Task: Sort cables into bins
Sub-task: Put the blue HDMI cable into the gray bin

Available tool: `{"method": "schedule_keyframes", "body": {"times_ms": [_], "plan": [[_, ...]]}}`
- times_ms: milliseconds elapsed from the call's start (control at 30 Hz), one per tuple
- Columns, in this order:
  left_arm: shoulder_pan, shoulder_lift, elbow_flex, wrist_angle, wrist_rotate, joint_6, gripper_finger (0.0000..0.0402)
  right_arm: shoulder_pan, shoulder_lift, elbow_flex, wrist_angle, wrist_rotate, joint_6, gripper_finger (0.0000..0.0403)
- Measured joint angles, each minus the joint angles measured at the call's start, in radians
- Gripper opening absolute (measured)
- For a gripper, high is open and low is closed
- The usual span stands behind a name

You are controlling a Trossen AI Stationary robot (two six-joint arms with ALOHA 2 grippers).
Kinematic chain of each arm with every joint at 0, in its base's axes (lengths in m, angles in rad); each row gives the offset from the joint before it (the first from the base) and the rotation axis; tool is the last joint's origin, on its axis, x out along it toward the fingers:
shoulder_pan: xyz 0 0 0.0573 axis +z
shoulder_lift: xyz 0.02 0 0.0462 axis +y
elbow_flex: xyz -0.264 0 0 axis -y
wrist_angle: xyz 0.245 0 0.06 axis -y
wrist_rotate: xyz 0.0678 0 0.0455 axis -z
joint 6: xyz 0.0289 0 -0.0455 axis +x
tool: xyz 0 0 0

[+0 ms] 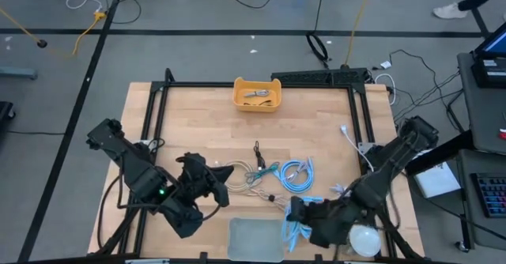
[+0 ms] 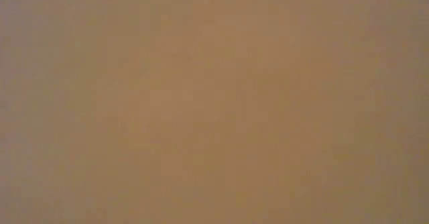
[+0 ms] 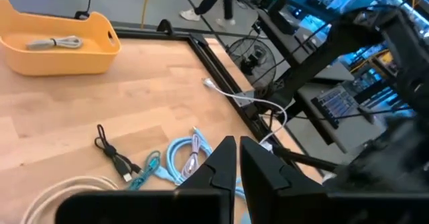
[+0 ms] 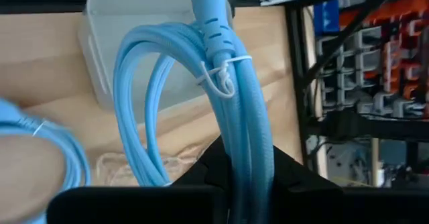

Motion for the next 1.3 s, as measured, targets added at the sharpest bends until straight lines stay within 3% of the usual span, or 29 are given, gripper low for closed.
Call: {"method": "schedule_keyframes", "body": {"times_ms": [267, 467, 800, 1300], "plan": [[-0.015, 0.003, 0.0, 0.009, -0.003, -0.01, 0.0026, -0.02, 0.162, -0.001, 0.089, -0.039, 0.043, 0.0025], [-0.036, 0.003, 0.0, 0.009, 0.002, -0.009, 0.0026, -0.025, 0.162, 0.004, 0.102, -0.027, 0.066, 0.0024], [-0.042, 0.003, 0.0, 0.006, 0.002, -0.01, 0.0026, -0.047, 0.14, 0.181, 0.033, 0.0, 0.027, 0.0024], [-0.044, 0.003, 0.0, 0.006, 0.0, -0.019, 0.0026, -0.001, 0.278, 0.188, 0.025, -0.062, 0.093, 0.0024]]}}
